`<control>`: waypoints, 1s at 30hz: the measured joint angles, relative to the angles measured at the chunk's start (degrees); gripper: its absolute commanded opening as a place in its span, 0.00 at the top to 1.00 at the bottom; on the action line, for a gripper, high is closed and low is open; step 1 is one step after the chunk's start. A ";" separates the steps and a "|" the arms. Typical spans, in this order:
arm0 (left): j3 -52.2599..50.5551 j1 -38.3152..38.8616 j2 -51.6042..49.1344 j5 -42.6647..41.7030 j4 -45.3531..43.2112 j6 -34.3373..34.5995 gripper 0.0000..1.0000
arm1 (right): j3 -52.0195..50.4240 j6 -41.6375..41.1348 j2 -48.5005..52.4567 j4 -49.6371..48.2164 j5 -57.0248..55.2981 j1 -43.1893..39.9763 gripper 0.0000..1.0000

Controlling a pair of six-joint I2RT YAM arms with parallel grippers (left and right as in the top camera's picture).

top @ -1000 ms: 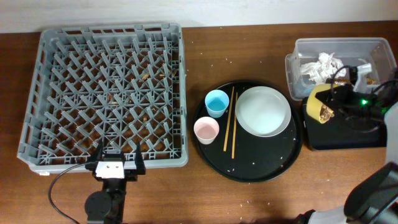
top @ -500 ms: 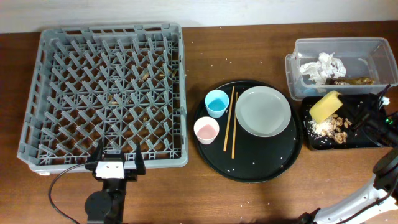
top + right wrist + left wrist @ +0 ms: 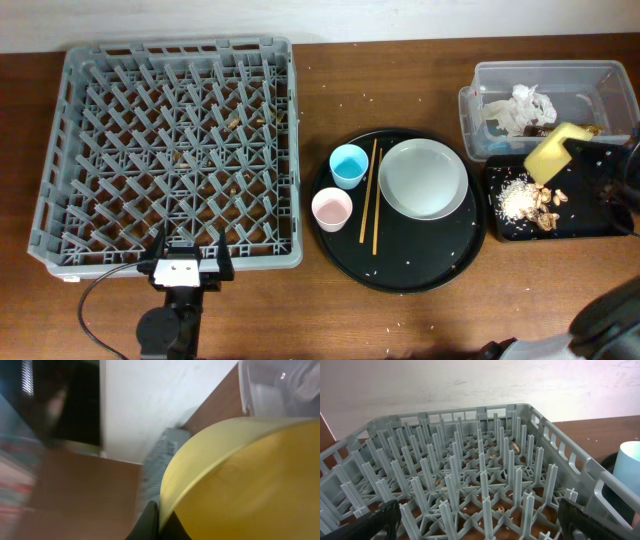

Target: Sort waste into correct bins and load items into the dishwasher rack

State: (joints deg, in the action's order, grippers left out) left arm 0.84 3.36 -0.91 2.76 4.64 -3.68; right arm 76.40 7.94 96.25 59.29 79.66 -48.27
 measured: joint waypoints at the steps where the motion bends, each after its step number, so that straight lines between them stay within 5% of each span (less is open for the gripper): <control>1: 0.00 0.00 0.00 0.00 0.00 0.00 0.01 | 0.04 1.60 -4.46 0.90 -4.28 0.37 0.96; 3: 0.00 0.00 0.00 -0.04 0.00 0.00 0.01 | 0.20 2.73 -10.73 5.31 -13.64 5.95 0.96; 7: 0.00 0.00 0.02 -0.02 -0.02 0.00 0.01 | -0.15 -1.07 -15.30 12.85 -35.50 33.22 0.96; 11: 0.00 0.00 0.02 -0.02 -0.04 0.00 0.01 | -10.25 -23.08 -12.20 6.16 -62.03 60.22 0.96; 13: 0.00 0.00 0.00 -0.02 -0.02 0.00 0.01 | -15.30 -27.82 -8.48 -0.22 -66.77 67.63 0.96; 14: 0.00 0.00 0.00 -0.02 -0.02 0.00 0.01 | -16.72 -29.11 -7.10 -1.31 -67.69 69.26 0.92; 15: 0.00 0.00 0.00 -0.02 0.00 0.00 0.01 | -17.46 -30.25 -5.42 -1.51 -68.39 70.23 0.68; 20: 0.00 0.00 0.02 -0.02 -0.04 0.00 0.01 | -15.43 -29.64 -1.09 -2.10 -66.90 70.05 0.57; 22: 0.00 0.00 0.00 -0.02 0.00 0.00 0.01 | -3.02 -27.58 -1.05 -0.26 -63.49 69.51 0.57; 26: 0.00 0.00 0.00 -0.02 0.00 0.00 0.01 | 1.57 -33.03 0.20 -10.01 -62.36 71.97 0.57; 30: 0.00 0.00 0.07 -0.02 -0.83 0.00 0.01 | 1.81 -37.55 12.33 -11.72 -62.18 75.23 0.73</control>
State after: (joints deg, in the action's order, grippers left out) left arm 0.84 3.36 -0.84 2.74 3.81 -3.68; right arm 78.22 -29.61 108.57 47.57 17.47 26.96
